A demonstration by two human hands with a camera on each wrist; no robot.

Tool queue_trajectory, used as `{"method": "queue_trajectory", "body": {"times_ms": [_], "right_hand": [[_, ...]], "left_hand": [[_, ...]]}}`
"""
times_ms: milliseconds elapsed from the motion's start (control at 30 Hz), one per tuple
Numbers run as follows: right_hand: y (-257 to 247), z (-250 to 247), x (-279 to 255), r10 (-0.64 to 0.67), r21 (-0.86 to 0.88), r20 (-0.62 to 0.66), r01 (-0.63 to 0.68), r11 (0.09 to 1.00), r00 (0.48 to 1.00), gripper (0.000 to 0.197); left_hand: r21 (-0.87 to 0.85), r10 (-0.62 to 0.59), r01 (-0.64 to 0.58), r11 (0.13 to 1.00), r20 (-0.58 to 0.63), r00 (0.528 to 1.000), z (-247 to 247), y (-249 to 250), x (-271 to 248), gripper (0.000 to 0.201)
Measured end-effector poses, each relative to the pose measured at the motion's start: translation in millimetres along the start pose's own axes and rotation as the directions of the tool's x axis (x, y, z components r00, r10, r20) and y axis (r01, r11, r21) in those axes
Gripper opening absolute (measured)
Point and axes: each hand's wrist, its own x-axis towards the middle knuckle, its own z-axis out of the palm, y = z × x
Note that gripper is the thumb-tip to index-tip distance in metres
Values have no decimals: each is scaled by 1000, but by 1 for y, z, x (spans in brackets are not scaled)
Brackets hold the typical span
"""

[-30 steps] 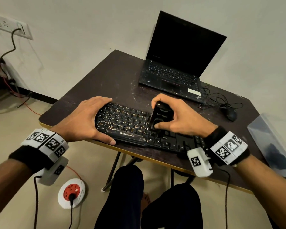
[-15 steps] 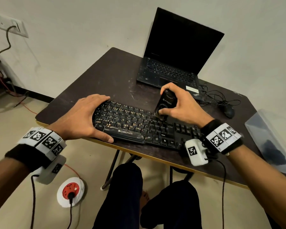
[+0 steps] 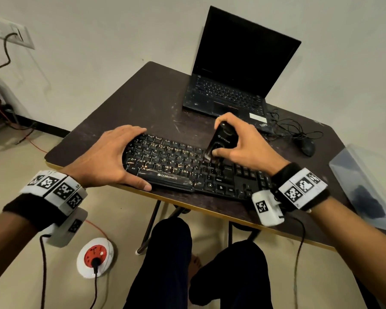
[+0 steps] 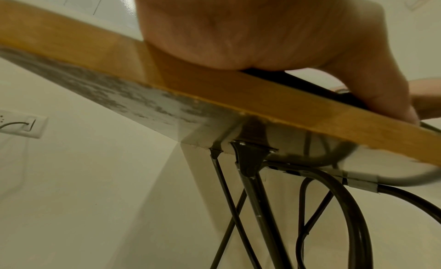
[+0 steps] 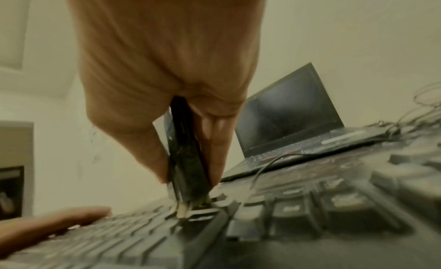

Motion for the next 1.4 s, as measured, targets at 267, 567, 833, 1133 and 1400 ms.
{"method": "queue_trajectory", "body": {"times_ms": [267,567,833,1133,1400], "right_hand": [[-6,3,5,-23,21,26,23,1000,999,52],[-11,4,14,-44,-61,33,46,997,999,51],[-10,1,23,-47,-37,58,49,998,997,51],[-12,-3,24,-63,-8,124,64,998,990,51],[-15,-6,28,-53,8,143,52,999,988,53]], "left_hand": [[4,14,-14,1000,2,1000,-1,2,1,139],[7,-3,3,1000,0,1000,2,-4,1,139],[12,3,-3,1000,-1,1000,2,-3,2,141],[10,-5,5,1000,10,1000,1,-2,1,141],[19,26,-26,999,-9,1000,1,-2,1,141]]}}
